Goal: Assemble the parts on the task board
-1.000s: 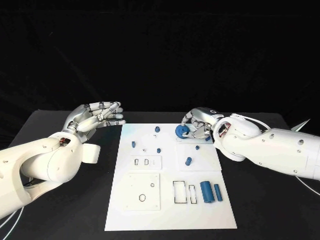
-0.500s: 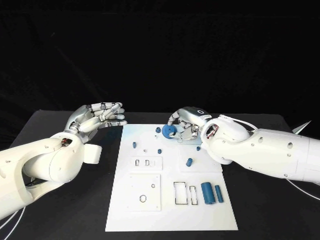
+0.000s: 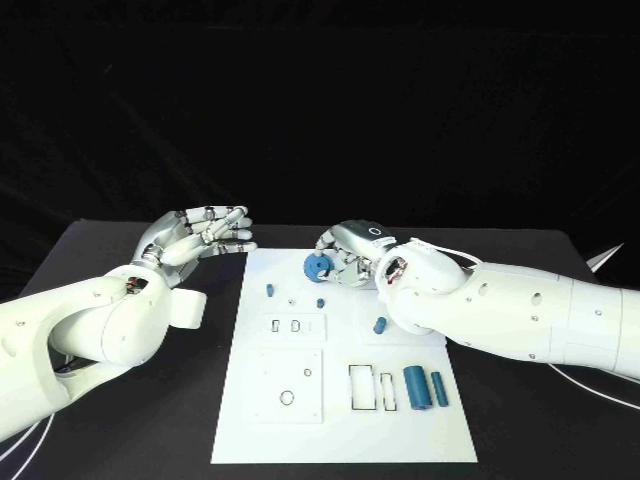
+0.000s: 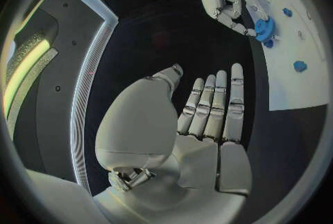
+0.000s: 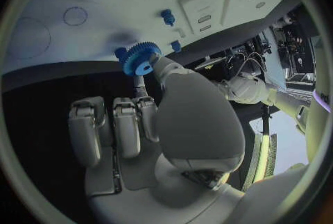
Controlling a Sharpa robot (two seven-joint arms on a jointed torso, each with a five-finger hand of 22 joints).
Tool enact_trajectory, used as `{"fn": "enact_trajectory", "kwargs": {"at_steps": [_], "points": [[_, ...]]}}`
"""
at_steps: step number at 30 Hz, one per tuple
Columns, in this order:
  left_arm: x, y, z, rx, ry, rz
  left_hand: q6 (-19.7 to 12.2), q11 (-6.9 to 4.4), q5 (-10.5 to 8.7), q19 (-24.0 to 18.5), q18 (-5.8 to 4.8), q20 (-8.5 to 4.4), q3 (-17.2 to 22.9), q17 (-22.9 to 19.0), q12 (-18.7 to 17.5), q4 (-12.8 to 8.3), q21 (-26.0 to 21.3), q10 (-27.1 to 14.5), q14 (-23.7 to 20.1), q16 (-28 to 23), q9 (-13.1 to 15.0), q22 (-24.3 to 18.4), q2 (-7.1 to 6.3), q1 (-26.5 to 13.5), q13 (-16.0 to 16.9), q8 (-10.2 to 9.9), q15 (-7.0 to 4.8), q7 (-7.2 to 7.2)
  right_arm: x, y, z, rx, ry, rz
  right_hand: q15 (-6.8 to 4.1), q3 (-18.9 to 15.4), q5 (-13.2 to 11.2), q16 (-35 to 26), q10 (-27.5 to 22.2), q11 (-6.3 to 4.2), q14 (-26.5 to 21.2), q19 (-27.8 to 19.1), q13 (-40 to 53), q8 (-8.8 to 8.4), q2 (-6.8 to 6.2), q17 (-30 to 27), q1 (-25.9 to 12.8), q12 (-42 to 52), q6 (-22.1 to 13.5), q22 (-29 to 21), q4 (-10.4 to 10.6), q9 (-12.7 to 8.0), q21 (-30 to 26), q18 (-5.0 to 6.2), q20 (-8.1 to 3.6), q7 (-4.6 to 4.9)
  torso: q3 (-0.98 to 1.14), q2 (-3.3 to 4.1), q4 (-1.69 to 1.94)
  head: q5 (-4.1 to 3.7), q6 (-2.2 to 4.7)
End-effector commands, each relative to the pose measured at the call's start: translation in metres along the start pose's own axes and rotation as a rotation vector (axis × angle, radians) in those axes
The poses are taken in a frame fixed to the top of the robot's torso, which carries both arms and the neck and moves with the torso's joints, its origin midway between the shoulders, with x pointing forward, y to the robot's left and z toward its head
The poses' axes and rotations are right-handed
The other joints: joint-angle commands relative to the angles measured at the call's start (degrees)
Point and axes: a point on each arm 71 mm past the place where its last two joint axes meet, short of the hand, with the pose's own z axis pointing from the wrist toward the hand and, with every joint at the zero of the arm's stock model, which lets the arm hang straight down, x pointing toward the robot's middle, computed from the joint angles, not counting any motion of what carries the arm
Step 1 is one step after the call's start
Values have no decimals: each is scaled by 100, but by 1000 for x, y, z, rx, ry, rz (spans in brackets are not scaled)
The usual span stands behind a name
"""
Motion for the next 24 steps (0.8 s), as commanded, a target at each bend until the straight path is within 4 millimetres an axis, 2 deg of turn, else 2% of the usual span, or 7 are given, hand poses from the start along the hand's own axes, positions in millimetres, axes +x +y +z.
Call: {"fn": "enact_trajectory", "kwargs": {"at_steps": [1,8,16,20,24], "points": [[3,-1,1,5,16,-9,-39,3,-18,11,59,-4,-36,5,-17,13,29,-26,-33,20,-3,8,15,27,-7,16,-5,254,2,1,3,3,-5,-26,-42,42,11,23,149,-23,597,589,973,4,32,1509,-29,-3,2,1508,-1,11,25,-38,-29,4,-1,-7,-4,-23,-24],[3,0,1,2,15,-9,-40,3,-18,10,59,-4,-35,5,-17,12,30,-27,-35,22,-3,8,16,30,-7,17,-5,254,9,-1,6,19,5,-33,-41,51,9,23,143,-21,597,589,965,1,28,1509,-42,-11,1,1508,-3,10,25,-38,-29,7,13,0,8,3,-41],[3,0,1,0,15,-8,-44,5,-17,6,58,-5,-33,8,-19,1,34,-31,-42,31,-4,10,15,47,-8,15,-4,257,15,2,9,19,17,-34,-39,66,8,23,142,-19,597,589,965,-6,24,1509,-56,-13,-6,1508,-7,6,25,-38,-28,11,13,2,0,32,-59],[3,0,2,-1,15,-8,-44,5,-17,6,58,-5,-33,8,-19,1,34,-31,-42,31,-4,10,15,47,-8,15,-4,257,18,3,10,18,27,-34,-39,66,8,23,142,-19,597,589,965,-6,24,1509,-56,-13,-6,1508,-7,6,25,-38,-28,11,17,-3,-3,49,-94],[3,0,2,-1,15,-8,-46,6,-17,4,58,-5,-32,9,-20,-3,36,-33,-46,35,-4,11,15,53,-8,15,-4,259,20,3,11,21,35,-36,-37,73,6,23,139,-16,597,589,961,-9,18,1509,-69,-17,-9,1508,-10,4,25,-38,-27,13,5,-4,-13,70,-103]]}}
